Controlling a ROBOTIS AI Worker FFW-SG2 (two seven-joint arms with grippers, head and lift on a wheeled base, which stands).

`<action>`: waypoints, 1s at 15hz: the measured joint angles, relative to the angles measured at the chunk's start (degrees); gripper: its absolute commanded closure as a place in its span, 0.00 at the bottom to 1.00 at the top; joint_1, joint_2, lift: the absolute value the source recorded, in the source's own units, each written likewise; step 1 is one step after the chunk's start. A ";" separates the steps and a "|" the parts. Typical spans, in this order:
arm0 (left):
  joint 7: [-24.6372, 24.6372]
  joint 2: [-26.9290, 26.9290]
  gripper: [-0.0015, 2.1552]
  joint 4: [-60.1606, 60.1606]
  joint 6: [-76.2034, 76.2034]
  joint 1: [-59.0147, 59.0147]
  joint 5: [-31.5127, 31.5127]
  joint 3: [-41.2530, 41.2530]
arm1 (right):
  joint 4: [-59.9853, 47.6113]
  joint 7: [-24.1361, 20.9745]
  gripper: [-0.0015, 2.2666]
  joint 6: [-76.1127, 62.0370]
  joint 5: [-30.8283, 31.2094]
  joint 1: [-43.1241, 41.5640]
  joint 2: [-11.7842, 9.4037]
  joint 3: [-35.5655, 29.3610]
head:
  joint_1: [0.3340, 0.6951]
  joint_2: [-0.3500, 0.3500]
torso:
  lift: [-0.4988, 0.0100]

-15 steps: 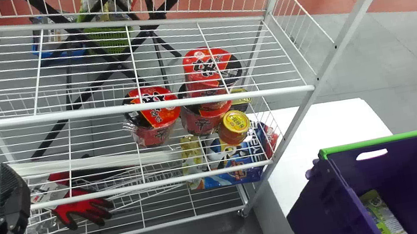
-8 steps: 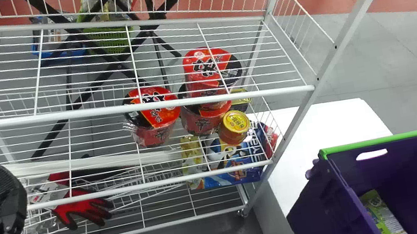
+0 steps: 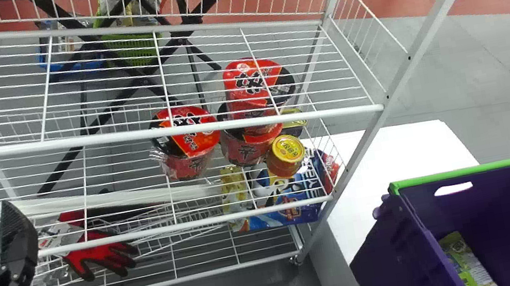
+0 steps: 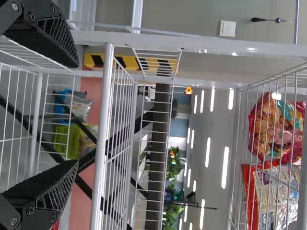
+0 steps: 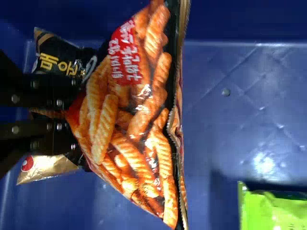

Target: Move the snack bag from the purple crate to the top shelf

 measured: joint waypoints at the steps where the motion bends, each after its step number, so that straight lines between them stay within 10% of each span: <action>1: 0.01 -0.01 0.05 -0.04 0.03 0.00 -0.05 -0.05 | -0.37 0.08 0.71 0.08 0.00 0.05 -0.03 -0.09 | 1.00 0.00 | 0.13; 15: 0.08 -0.05 0.05 -1.41 0.33 0.77 -0.68 -0.36 | -3.64 2.21 0.71 0.98 0.00 1.36 -0.16 -3.65 | 1.00 0.00 | 0.24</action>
